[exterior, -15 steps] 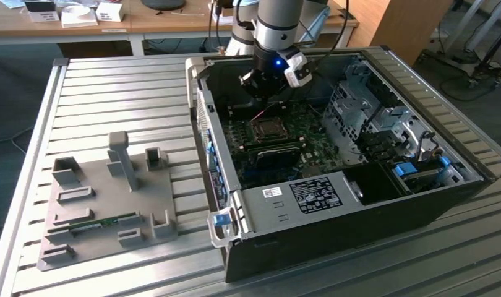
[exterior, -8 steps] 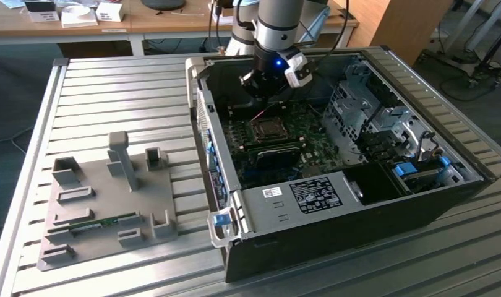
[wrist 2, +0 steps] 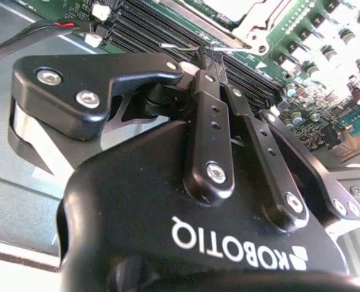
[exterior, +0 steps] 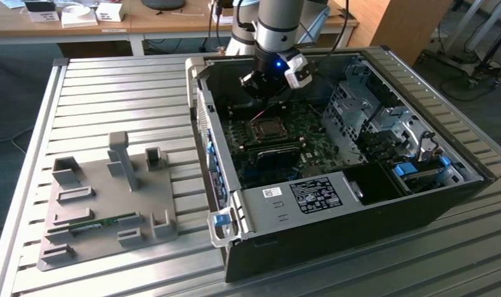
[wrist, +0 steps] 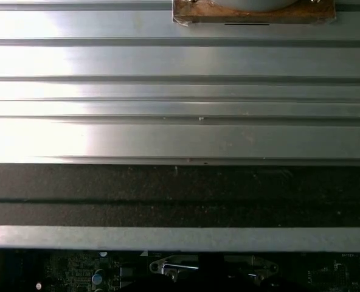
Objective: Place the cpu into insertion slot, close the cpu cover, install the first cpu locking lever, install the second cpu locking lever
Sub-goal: 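Install the first cpu locking lever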
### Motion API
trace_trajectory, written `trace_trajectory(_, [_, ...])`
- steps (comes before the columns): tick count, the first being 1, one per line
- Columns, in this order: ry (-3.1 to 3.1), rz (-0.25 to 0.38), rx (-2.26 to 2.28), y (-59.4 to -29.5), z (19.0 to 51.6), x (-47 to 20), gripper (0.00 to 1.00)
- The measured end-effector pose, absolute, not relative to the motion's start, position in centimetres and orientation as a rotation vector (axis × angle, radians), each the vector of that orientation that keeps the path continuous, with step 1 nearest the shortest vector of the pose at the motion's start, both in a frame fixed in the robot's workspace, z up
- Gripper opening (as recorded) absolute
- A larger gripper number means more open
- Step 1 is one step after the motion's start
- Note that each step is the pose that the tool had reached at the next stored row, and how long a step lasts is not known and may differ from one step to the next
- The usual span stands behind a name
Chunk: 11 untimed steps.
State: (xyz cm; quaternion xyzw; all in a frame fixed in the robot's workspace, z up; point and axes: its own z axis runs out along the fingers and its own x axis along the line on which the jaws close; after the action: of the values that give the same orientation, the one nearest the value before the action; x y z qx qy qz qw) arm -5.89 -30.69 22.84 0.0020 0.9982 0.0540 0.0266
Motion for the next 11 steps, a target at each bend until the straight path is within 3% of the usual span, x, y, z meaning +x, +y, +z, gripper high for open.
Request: trace_trajectory(11, [3.084, 0.167, 0.006, -30.58, 22.81, -5.71, 0.11])
